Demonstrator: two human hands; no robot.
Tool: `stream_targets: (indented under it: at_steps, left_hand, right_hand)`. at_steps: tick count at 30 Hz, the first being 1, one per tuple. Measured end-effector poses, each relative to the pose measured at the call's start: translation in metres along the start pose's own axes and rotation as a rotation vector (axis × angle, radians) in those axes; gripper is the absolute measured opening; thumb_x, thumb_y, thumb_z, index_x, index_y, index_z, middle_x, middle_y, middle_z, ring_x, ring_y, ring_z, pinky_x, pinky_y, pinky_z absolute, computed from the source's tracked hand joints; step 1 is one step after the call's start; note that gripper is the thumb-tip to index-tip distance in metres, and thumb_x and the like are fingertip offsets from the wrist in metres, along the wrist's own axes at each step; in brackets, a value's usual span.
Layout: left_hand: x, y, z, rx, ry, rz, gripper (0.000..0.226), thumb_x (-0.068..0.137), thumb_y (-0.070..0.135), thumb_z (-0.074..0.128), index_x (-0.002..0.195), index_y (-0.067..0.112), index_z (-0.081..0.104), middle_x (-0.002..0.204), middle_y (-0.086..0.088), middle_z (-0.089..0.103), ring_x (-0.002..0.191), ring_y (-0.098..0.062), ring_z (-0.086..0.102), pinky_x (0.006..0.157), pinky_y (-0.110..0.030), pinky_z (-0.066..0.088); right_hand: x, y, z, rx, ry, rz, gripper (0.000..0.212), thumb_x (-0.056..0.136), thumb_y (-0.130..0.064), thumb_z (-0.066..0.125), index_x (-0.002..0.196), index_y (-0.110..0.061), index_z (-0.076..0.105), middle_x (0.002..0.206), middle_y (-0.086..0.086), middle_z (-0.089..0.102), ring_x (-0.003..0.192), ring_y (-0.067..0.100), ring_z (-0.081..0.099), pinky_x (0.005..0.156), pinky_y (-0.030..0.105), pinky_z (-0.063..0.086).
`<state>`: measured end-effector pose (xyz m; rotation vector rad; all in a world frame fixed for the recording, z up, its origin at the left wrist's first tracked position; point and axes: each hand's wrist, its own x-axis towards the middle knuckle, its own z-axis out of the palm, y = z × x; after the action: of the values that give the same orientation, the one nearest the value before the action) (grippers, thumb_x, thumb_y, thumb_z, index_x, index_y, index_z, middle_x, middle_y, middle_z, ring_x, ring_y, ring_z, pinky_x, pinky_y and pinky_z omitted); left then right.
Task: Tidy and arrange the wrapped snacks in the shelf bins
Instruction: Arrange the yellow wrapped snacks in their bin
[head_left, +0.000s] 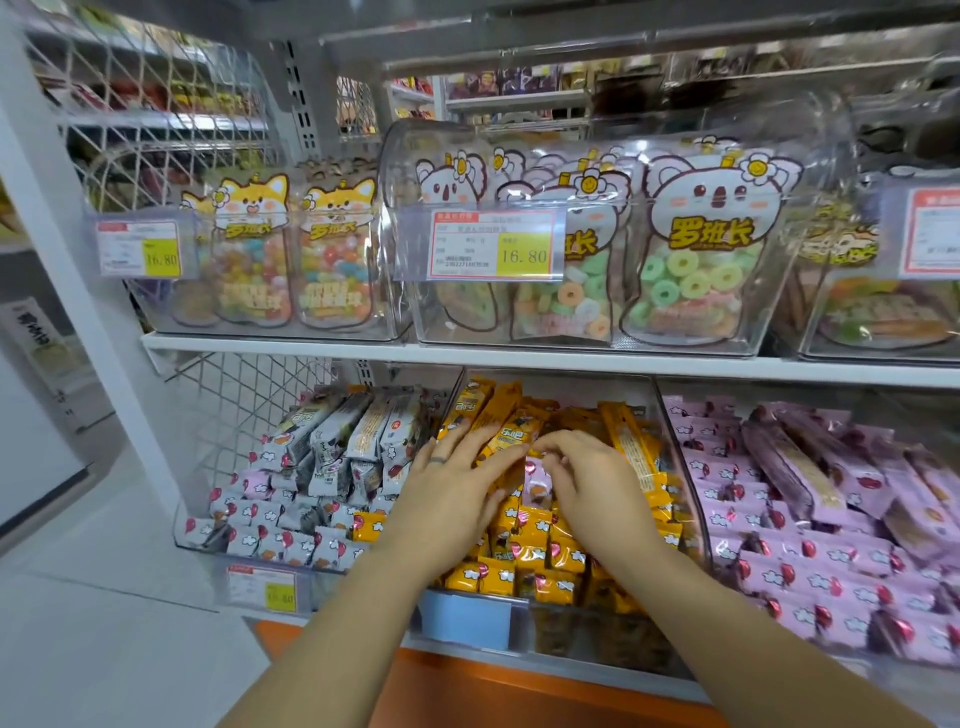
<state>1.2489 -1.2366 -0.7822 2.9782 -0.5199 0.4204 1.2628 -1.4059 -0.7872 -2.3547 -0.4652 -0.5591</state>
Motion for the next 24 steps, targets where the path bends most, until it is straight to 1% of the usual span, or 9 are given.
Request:
stream_targets:
  at_steps: [2, 4, 5, 8, 12, 14, 17, 20, 24]
  left_hand:
    - [-0.001, 0.001, 0.000, -0.008, -0.006, -0.005, 0.050, 0.100, 0.038, 0.037, 0.146, 0.043, 0.020, 0.157, 0.010, 0.012, 0.146, -0.018, 0.001, 0.117, -0.039, 0.007]
    - [-0.001, 0.002, -0.001, -0.037, -0.017, -0.015, 0.050, 0.099, 0.037, 0.038, 0.146, 0.043, 0.021, 0.157, 0.011, 0.012, 0.145, -0.018, 0.000, 0.117, -0.041, 0.007]
    - [-0.001, 0.003, -0.002, -0.051, -0.022, -0.024, 0.050, 0.099, 0.038, 0.039, 0.146, 0.044, 0.021, 0.157, 0.011, 0.012, 0.145, -0.017, 0.000, 0.118, -0.042, 0.006]
    - [-0.003, 0.010, -0.006, -0.067, -0.006, -0.046, 0.049, 0.098, 0.040, 0.041, 0.144, 0.044, 0.026, 0.157, 0.011, 0.011, 0.145, -0.016, -0.002, 0.119, -0.046, 0.000]
    - [-0.005, 0.030, -0.012, -0.074, 0.103, -0.011, 0.048, 0.094, 0.045, 0.047, 0.141, 0.041, 0.035, 0.152, 0.013, 0.023, 0.144, -0.014, 0.009, 0.116, -0.045, -0.006]
    - [-0.002, 0.045, -0.013, -0.122, 0.166, 0.018, 0.050, 0.093, 0.044, 0.049, 0.140, 0.038, 0.037, 0.145, 0.013, 0.034, 0.138, -0.013, 0.025, 0.116, -0.040, 0.002]
    - [0.004, 0.072, -0.016, -0.288, 0.224, 0.035, 0.048, 0.092, 0.037, 0.053, 0.138, 0.032, 0.042, 0.135, 0.011, 0.047, 0.125, -0.014, 0.043, 0.110, -0.033, 0.023]
    - [0.014, 0.099, -0.015, -0.450, 0.204, 0.041, 0.047, 0.091, 0.029, 0.058, 0.136, 0.027, 0.047, 0.135, 0.007, 0.053, 0.122, -0.019, 0.049, 0.106, -0.038, 0.036]
    - [0.028, 0.135, -0.010, -0.587, 0.116, 0.047, 0.051, 0.092, 0.021, 0.057, 0.140, 0.026, 0.043, 0.140, 0.003, 0.050, 0.124, -0.020, 0.049, 0.106, -0.038, 0.038]
  right_hand:
    - [-0.002, -0.006, -0.005, 0.013, 0.080, -0.038, 0.026, 0.095, -0.010, 0.050, 0.116, -0.016, 0.065, 0.106, -0.001, 0.062, 0.090, 0.010, 0.057, 0.074, 0.011, 0.039]
    - [-0.007, -0.012, -0.011, 0.019, 0.123, -0.051, 0.028, 0.094, -0.006, 0.051, 0.117, -0.015, 0.065, 0.106, -0.001, 0.059, 0.087, 0.008, 0.054, 0.072, 0.005, 0.036]
    - [-0.010, -0.014, -0.014, 0.034, 0.143, -0.056, 0.029, 0.093, -0.005, 0.051, 0.116, -0.014, 0.066, 0.104, -0.002, 0.058, 0.084, 0.006, 0.052, 0.070, 0.005, 0.038]
    - [-0.022, -0.017, -0.026, 0.118, 0.193, -0.067, 0.027, 0.093, -0.002, 0.050, 0.109, -0.015, 0.067, 0.102, -0.005, 0.054, 0.076, 0.008, 0.057, 0.069, 0.016, 0.049]
    - [-0.037, -0.015, -0.051, 0.195, 0.275, -0.080, 0.025, 0.093, 0.002, 0.048, 0.097, -0.017, 0.064, 0.097, -0.012, 0.051, 0.071, 0.000, 0.061, 0.067, 0.009, 0.044]
    - [-0.044, -0.014, -0.066, 0.224, 0.293, -0.073, 0.028, 0.093, 0.003, 0.047, 0.094, -0.021, 0.061, 0.096, -0.010, 0.052, 0.076, -0.004, 0.062, 0.069, 0.006, 0.043]
    - [-0.058, -0.010, -0.086, 0.234, 0.320, -0.056, 0.030, 0.092, 0.004, 0.048, 0.092, -0.025, 0.056, 0.095, -0.014, 0.051, 0.084, -0.009, 0.057, 0.069, 0.003, 0.040]
    - [-0.071, 0.003, -0.098, 0.188, 0.371, -0.049, 0.032, 0.087, 0.006, 0.056, 0.091, -0.025, 0.058, 0.090, -0.014, 0.052, 0.087, -0.009, 0.052, 0.070, 0.002, 0.039]
    - [-0.083, 0.028, -0.109, 0.108, 0.368, -0.041, 0.022, 0.084, 0.006, 0.062, 0.091, -0.014, 0.065, 0.089, -0.007, 0.053, 0.086, -0.002, 0.053, 0.073, 0.005, 0.041]
